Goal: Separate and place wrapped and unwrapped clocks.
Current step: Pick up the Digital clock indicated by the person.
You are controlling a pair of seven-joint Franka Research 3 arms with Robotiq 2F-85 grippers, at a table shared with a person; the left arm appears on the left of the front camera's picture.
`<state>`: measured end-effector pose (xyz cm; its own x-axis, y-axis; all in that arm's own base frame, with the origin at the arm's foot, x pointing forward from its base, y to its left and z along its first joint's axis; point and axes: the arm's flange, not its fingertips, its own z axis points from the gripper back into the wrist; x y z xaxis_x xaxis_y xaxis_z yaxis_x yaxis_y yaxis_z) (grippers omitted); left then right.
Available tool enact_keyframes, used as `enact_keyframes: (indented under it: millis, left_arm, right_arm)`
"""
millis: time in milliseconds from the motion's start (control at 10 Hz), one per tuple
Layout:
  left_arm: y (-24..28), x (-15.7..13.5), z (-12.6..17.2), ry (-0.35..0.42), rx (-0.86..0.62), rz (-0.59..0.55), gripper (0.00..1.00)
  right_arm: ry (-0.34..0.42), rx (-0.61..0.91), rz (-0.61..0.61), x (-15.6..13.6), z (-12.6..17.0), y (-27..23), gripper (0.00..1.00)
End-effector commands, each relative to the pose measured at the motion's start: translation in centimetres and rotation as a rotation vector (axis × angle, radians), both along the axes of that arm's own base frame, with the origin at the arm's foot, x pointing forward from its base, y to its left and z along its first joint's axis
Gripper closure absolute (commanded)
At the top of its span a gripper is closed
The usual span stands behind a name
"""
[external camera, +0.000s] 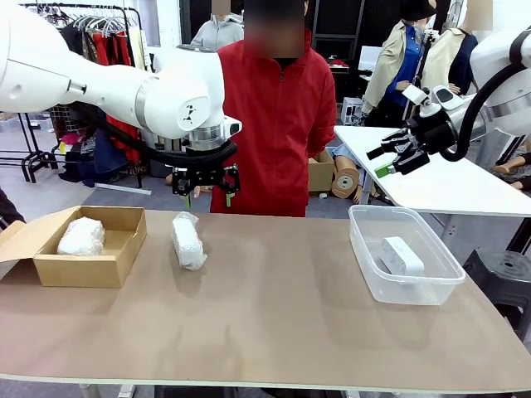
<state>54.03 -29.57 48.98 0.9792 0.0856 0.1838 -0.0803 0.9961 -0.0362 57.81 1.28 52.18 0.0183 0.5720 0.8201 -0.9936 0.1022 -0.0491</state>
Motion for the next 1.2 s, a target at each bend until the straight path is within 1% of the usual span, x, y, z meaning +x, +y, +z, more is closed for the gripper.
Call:
enact_keyframes:
  millis: [0,200,400,600,700,1000,1100]
  left_arm:
    - [-0.9,0.5,0.1,0.014,0.005,0.024,0.0]
    - [-2.0,1.0,-0.3,0.067,0.019,0.13,0.0]
    - [-3.2,1.3,-1.3,0.1,0.052,0.254,0.0]
    - [-2.2,2.4,-2.7,0.031,0.112,0.28,0.0]
    - [-1.2,3.2,-3.5,0.034,0.088,0.286,0.0]
    - [1.8,4.8,-5.7,0.005,0.054,0.271,0.0]
    - [2.5,5.0,-6.7,0.013,0.038,0.282,0.0]
  right_arm:
    - [-0.016,0.002,0.002,-0.1,0.2,0.0,0.0]
    - [-0.016,0.002,0.002,-0.1,0.2,0.0,0.0]
    - [-0.016,0.002,0.002,-0.1,0.2,0.0,0.0]
    - [-0.016,0.002,0.002,-0.1,0.2,0.0,0.0]
    - [-0.016,0.002,0.002,-0.1,0.2,0.0,0.0]
    - [-0.016,0.002,0.002,-0.1,0.2,0.0,0.0]
    - [-0.016,0.002,0.002,-0.1,0.2,0.0,0.0]
